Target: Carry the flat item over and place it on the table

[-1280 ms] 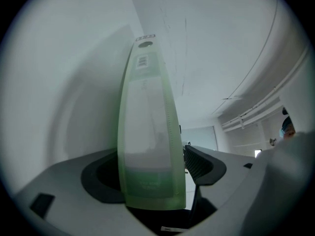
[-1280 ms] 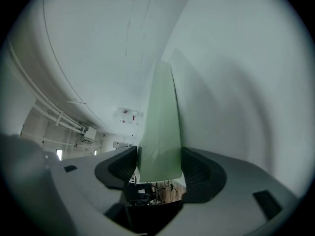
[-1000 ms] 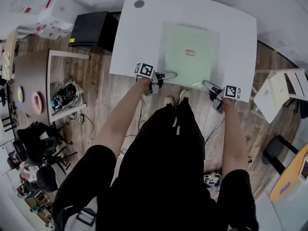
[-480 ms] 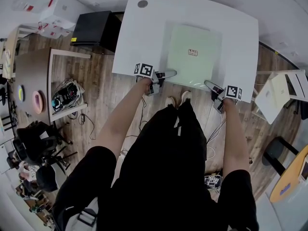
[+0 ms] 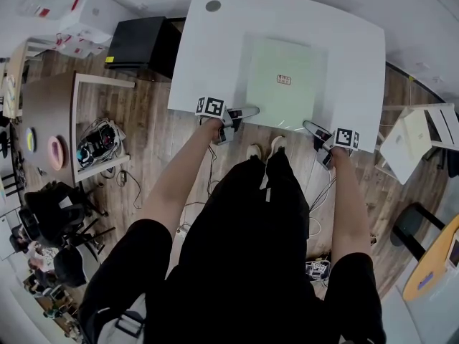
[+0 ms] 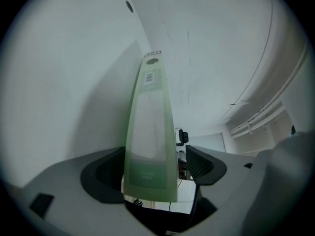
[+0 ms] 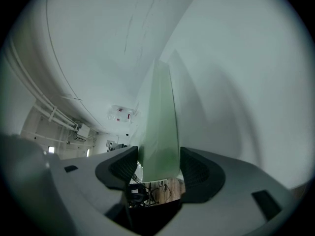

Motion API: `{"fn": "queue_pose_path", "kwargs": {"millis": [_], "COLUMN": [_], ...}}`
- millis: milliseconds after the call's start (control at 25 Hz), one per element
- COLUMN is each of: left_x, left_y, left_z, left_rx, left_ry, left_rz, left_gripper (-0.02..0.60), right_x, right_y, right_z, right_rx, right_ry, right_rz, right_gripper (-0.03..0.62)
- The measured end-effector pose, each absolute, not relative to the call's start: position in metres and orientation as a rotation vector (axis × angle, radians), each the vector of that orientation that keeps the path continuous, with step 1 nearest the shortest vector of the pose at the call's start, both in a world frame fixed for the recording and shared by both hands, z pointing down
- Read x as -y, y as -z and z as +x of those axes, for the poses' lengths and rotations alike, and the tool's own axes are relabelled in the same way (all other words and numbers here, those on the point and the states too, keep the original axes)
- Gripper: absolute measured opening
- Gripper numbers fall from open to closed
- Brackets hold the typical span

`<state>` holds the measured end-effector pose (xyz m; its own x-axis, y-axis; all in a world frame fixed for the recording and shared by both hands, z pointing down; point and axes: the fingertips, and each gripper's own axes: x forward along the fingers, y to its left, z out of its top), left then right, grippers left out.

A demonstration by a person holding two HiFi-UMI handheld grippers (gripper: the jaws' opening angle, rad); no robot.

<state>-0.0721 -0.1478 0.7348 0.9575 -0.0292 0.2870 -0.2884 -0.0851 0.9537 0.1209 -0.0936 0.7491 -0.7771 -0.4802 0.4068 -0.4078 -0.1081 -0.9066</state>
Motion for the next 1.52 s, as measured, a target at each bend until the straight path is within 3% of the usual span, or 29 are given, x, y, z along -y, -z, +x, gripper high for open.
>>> {"fn": "queue_pose_path", "kwargs": {"millis": [1080,1520], "left_x": [0.136,0.11], "left_y": [-0.719,-0.683], "left_z": [-0.095,-0.116], "left_rx": [0.265,0.321], "left_ry": [-0.163,0.028], "left_rz": [1.701,1.851], "left_gripper": [0.38,0.38], "right_x": [0.083,0.051], "right_y": [-0.752,-0.713], "right_z": [0.112,0.139], "right_rx": [-2.136,-2.112], "right_ry": [2.028,1.834], "right_rz": [-1.142,-1.275], "right_gripper": [0.287,0.287]}}
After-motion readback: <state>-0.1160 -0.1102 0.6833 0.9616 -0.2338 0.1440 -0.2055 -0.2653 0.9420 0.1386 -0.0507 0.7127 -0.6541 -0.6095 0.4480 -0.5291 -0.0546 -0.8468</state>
